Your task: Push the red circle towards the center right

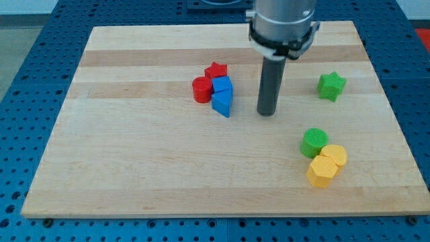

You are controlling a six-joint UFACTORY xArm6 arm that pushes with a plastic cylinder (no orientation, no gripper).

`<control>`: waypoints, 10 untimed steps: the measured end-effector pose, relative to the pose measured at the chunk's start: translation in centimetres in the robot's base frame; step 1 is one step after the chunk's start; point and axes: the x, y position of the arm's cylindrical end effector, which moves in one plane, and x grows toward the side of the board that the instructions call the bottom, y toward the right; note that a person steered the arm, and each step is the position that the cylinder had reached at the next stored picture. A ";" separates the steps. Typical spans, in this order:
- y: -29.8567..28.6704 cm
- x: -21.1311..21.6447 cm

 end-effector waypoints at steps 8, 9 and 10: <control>7.0 8.4; 8.5 8.4; 9.2 8.1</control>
